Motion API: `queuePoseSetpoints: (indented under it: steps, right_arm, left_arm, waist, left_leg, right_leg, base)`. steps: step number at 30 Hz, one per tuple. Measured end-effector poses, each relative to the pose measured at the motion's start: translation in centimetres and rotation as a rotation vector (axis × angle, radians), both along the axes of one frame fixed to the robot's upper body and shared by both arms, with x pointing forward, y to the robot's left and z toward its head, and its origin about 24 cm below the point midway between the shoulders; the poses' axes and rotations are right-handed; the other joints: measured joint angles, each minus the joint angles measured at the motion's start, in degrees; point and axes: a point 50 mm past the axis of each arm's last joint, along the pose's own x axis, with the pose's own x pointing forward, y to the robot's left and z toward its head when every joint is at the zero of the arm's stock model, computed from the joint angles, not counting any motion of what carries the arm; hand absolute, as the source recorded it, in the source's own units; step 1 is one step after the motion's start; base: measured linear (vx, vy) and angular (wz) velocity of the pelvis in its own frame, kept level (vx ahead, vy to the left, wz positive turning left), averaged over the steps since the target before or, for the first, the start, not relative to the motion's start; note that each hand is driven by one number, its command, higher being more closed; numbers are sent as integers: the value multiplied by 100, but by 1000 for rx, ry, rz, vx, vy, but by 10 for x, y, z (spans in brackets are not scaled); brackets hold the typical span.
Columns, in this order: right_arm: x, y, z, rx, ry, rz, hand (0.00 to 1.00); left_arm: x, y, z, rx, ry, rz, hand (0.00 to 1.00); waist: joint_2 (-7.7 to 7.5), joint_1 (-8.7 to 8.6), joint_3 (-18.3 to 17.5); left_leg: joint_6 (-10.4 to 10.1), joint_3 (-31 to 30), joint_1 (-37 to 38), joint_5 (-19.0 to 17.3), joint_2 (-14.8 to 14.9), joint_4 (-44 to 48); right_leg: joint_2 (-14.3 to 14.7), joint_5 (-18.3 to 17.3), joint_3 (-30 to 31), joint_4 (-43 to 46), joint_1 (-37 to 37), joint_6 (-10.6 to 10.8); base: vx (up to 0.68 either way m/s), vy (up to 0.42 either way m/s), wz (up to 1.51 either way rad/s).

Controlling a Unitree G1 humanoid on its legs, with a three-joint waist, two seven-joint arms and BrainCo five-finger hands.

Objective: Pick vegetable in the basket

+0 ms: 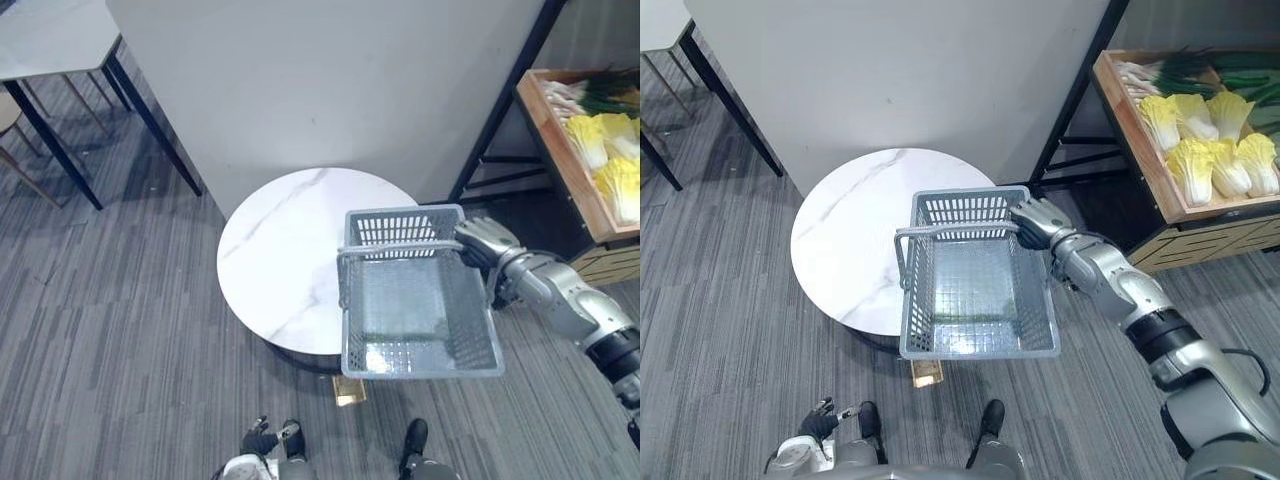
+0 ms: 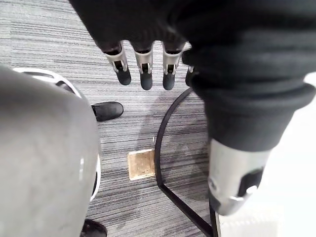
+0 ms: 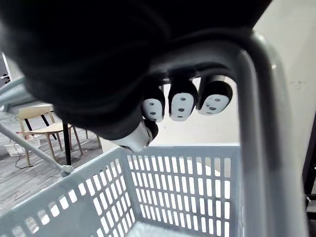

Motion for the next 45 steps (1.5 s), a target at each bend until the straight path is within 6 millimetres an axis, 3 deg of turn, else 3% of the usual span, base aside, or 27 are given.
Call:
queuePoseSetpoints:
  steps: [9,13,16,19,20,21,22,23,24,26,29,30,32,33,34,35,37,39,40,42,43,45]
  right_arm:
    - [-23,-6,-22,53,105,10,100]
    - [-42,-18,-38,88,150,-39,100]
    - [-53,-29,-34,133,122,-82,100]
    - [-53,-27,-21,184,56,-98,100]
    - [-54,-20,-24,211,60,-89,100]
    - [-53,-9,-29,220,80,-66,100]
    - [-52,-4,-30,210,89,-42,100]
    - [-54,2,-36,201,116,-18,100]
    - [-55,6,-40,197,134,-3,100]
    - [-52,10,-35,192,116,15,100]
    - [-45,16,-23,200,71,40,100]
    - [-43,21,-18,210,52,61,100]
    - [-42,27,-14,219,37,87,100]
    - [-42,29,-13,217,34,98,100]
    - [-42,29,-15,214,41,99,100]
    - [-44,28,-19,210,56,95,100]
    - [-52,22,-31,199,102,72,100]
    - [-57,16,-39,178,129,55,100]
    - [-57,15,-39,174,130,53,100]
    - [-57,12,-42,163,142,42,100]
    - [-57,12,-42,162,142,42,100]
    - [-58,14,-43,174,152,52,100]
  left_arm:
    - [-30,16,-4,25,69,31,0]
    - [-47,19,-8,31,143,28,0]
    - [-45,22,-7,44,139,9,0]
    - [-36,29,-4,73,123,-26,0]
    - [-37,33,-3,91,129,-38,0]
    - [-34,29,-3,83,121,-39,0]
    - [-33,28,-3,77,116,-29,0]
    - [-33,29,-3,83,119,-40,0]
    - [-38,29,-4,84,133,-52,0]
    - [-40,27,-5,79,141,-61,0]
    - [-33,31,-3,88,123,-61,0]
    - [-32,34,-2,92,116,-43,0]
    - [-30,37,0,99,111,-27,0]
    - [-27,38,0,99,101,-14,0]
    - [-26,38,1,97,96,-6,0]
    - [-25,33,-1,82,98,2,0]
    - [-25,21,-4,53,102,3,0]
    - [-29,19,-6,48,111,-7,0]
    - [-31,20,-6,48,115,-7,0]
    - [-39,19,-6,51,112,5,0]
    - [-41,17,-7,47,114,5,0]
    - [-58,10,-11,27,152,17,0]
  waist:
    - [7,-18,-175]
    - [-53,-15,-139]
    - [-99,-61,-111]
    - [-193,-276,-70]
    - [-239,-288,-41]
    - [-142,-220,82]
    - [-26,-190,158]
    - [71,-174,238]
    - [96,-155,253]
    - [8,-70,193]
    - [-61,10,136]
    - [-118,21,98]
    - [-172,18,58]
    - [-179,34,53]
    - [-155,53,52]
    - [25,-6,52]
    - [291,-98,12]
    - [337,-138,-29]
    - [310,-131,-18]
    - [172,-29,50]
    - [181,23,46]
    - [335,108,-28]
  left_leg:
    - [7,206,387,-210,8,107]
    - [-14,183,172,-957,290,1435]
    - [38,255,-171,-1416,454,2285]
    - [444,769,-833,-2168,520,3655]
    - [745,1184,-703,-2387,382,3481]
    - [955,1887,-448,-2272,531,3109]
    - [1000,2095,-375,-2246,633,3020]
    - [1060,2466,-97,-2127,675,2687]
    - [1046,2913,166,-1963,553,2320]
    - [1065,3490,331,-1884,352,2031]
    - [1164,4243,172,-1792,264,1917]
    - [1208,4560,22,-1708,267,1913]
    - [1292,4882,-180,-1643,280,1967]
    - [1354,5181,-377,-1607,382,2177]
    - [1381,5294,-460,-1594,506,2342]
    - [1409,5361,-509,-1581,736,2523]
    - [1457,5350,-522,-1502,1196,2846]
    - [1371,5035,-553,-1152,1578,3226]
    - [1362,4769,-596,-958,1583,3263]
    - [917,2641,-812,-342,1256,3170]
    - [824,2086,-833,-315,1121,3065]
    - [390,203,-582,-576,506,2236]
  right_leg:
    - [-13,-49,204,62,257,84]
    - [-122,-603,351,1138,58,81]
    - [-171,-637,553,1409,-161,101]
    - [-237,-308,1159,1229,-767,394]
    - [-373,-415,1035,562,-605,542]
    - [-487,-817,336,838,-731,-67]
    - [-519,-741,-69,1699,-962,-533]
    - [-670,-924,-754,3078,-1004,-883]
    - [-821,-1053,-1159,3778,-680,-937]
    - [-931,-1342,-1278,4249,-188,-829]
    - [-811,-1549,-1254,4237,417,-554]
    - [-658,-1671,-1346,3652,770,-322]
    - [-508,-1725,-1483,2764,1023,-221]
    - [-266,-1928,-1532,1746,1147,54]
    - [-138,-2003,-1546,1229,1225,176]
    - [61,-1815,-1540,883,1291,345]
    - [416,-1689,-1518,704,1382,219]
    - [544,-1738,-1360,761,1338,41]
    - [507,-1768,-1265,807,1285,-14]
    - [360,-1741,-677,917,1116,-150]
    - [356,-1706,-498,912,1062,-180]
    - [413,-1475,177,845,856,-228]
  base:
    - [51,-5,-12]
    - [31,2,-9]
    - [-34,88,-33]
    - [-235,274,-99]
    - [-276,298,-175]
    - [-278,286,-193]
    - [-196,329,-210]
    - [-147,371,-182]
    - [-108,382,-173]
    - [-152,278,-164]
    - [-219,142,-146]
    - [-313,55,-137]
    - [-297,-73,-129]
    - [-256,-191,-128]
    - [-287,-276,-109]
    - [-181,-181,-53]
    - [-208,-144,-22]
    - [-195,-124,-30]
    - [-231,-159,-62]
    - [-195,-126,-104]
    - [-68,-38,-141]
    - [29,45,-146]
